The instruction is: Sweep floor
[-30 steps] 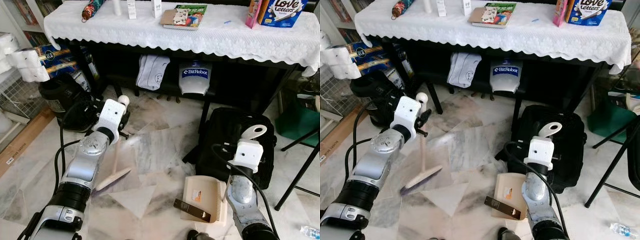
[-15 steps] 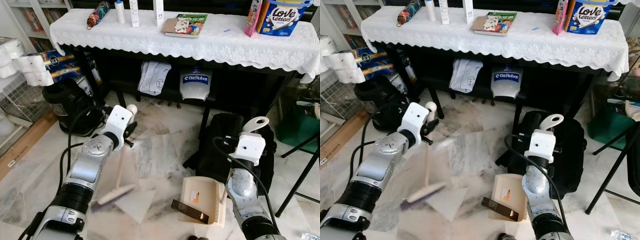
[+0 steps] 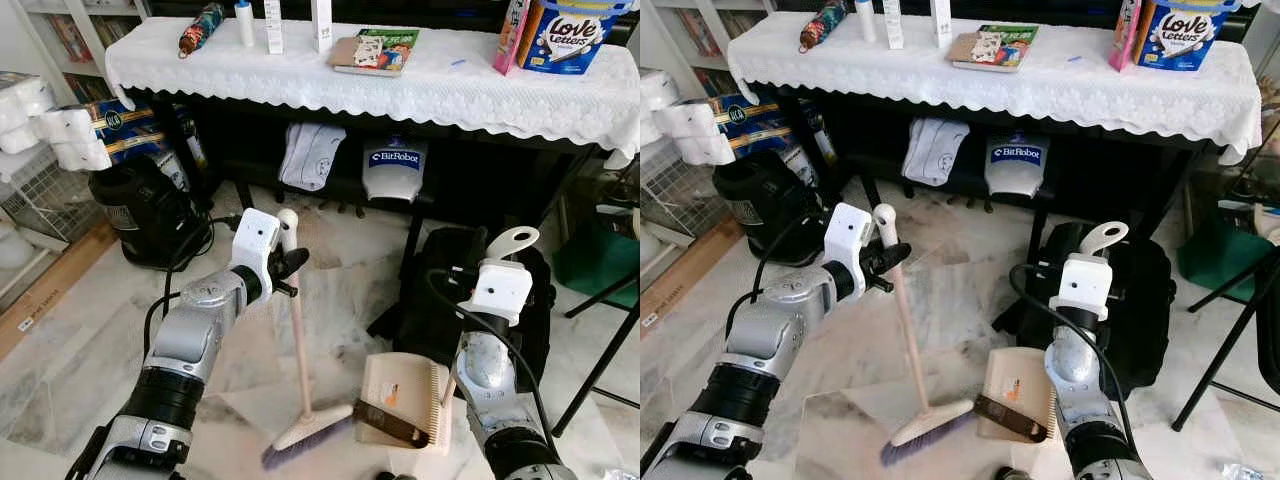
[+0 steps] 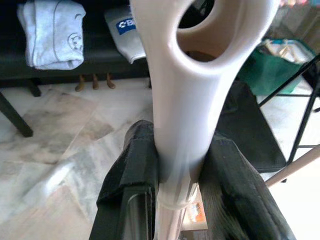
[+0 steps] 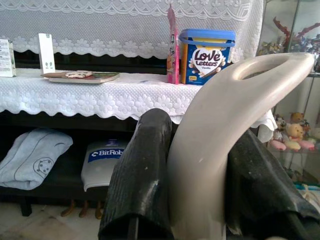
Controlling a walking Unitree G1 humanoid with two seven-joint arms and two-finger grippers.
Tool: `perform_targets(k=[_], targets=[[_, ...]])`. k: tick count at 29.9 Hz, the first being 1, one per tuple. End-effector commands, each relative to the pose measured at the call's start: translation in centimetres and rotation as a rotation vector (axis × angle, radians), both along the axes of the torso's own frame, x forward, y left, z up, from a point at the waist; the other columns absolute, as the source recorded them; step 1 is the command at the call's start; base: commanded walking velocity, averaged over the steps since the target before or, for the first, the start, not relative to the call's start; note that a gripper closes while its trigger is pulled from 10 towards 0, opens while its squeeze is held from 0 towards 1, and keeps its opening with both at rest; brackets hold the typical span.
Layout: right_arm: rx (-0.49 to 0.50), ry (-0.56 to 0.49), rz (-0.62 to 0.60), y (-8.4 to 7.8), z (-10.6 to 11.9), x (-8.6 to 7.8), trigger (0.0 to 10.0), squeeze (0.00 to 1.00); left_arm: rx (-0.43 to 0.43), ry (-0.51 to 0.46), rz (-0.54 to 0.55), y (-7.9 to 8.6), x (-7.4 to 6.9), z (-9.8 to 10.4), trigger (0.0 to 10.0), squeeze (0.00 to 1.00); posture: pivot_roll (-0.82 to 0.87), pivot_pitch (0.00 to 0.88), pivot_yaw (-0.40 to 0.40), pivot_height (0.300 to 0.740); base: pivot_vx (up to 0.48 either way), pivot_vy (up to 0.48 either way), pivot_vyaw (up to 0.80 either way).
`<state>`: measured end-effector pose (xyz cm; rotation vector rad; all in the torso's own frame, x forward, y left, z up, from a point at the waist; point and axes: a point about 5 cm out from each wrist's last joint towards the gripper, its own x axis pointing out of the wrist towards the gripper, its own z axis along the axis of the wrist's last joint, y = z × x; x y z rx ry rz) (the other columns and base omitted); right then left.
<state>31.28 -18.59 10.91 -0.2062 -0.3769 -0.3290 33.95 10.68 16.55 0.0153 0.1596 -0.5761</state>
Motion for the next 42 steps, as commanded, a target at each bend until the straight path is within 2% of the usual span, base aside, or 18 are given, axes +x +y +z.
perform_targets(k=[1,6,16,24,29,30,31,32,35,37,42], targets=[[-0.005,-0.080,0.020,0.3,1.7,0.4,10.0,0.00,-0.038,-0.024,-0.011,-0.1,-0.1,1.2,10.0,0.00,0.07,0.070,0.057,0.740,0.000,0.000,0.00],[-0.005,-0.076,0.023,0.3,1.6,0.5,10.0,0.00,-0.091,-0.019,-0.030,-0.4,-0.3,1.7,10.0,0.00,0.07,0.072,0.055,0.740,0.000,0.000,0.00],[-0.003,-0.071,0.024,0.3,1.6,0.7,10.0,0.00,-0.152,-0.018,-0.154,-1.5,-1.2,2.9,10.0,0.00,0.08,0.069,0.054,0.740,0.000,0.000,0.00],[0.003,-0.061,0.024,0.3,1.4,0.6,10.0,0.00,-0.178,-0.007,-0.123,-1.3,-1.1,2.8,10.0,0.00,0.07,0.061,0.049,0.740,0.000,0.000,0.00],[0.010,-0.052,0.032,0.7,1.1,0.6,10.0,0.00,-0.140,-0.023,-0.072,-1.1,-0.8,2.7,10.0,0.00,0.07,0.049,0.044,0.740,0.000,0.000,0.00],[0.012,-0.051,0.034,0.8,1.1,0.6,10.0,0.00,-0.108,-0.046,-0.051,-0.9,-0.7,2.7,10.0,0.00,0.07,0.049,0.044,0.740,0.000,0.000,0.00],[0.016,-0.045,0.043,1.1,0.9,0.5,10.0,0.00,-0.029,-0.102,0.014,-0.4,-0.2,2.8,10.0,0.00,0.08,0.042,0.040,0.740,0.000,0.000,0.00],[0.018,-0.043,0.046,1.2,0.8,0.5,10.0,0.00,0.009,-0.124,0.040,-0.1,0.0,2.9,10.0,0.00,0.07,0.038,0.038,0.740,0.000,0.000,0.00],[0.021,-0.037,0.052,1.3,0.7,0.4,10.0,0.00,0.036,-0.146,0.064,0.2,0.2,2.9,10.0,0.00,0.07,0.037,0.038,0.740,0.000,0.000,0.00],[0.021,-0.026,0.067,1.6,0.4,0.2,10.0,0.00,0.088,-0.184,0.132,1.0,0.5,2.8,10.0,0.00,0.06,0.020,0.029,0.740,0.000,0.000,0.00],[0.023,-0.013,0.086,2.0,0.1,0.0,10.0,0.00,0.121,-0.260,0.280,2.3,0.8,2.6,10.0,0.00,0.06,0.005,0.021,0.740,0.000,0.000,0.00]])
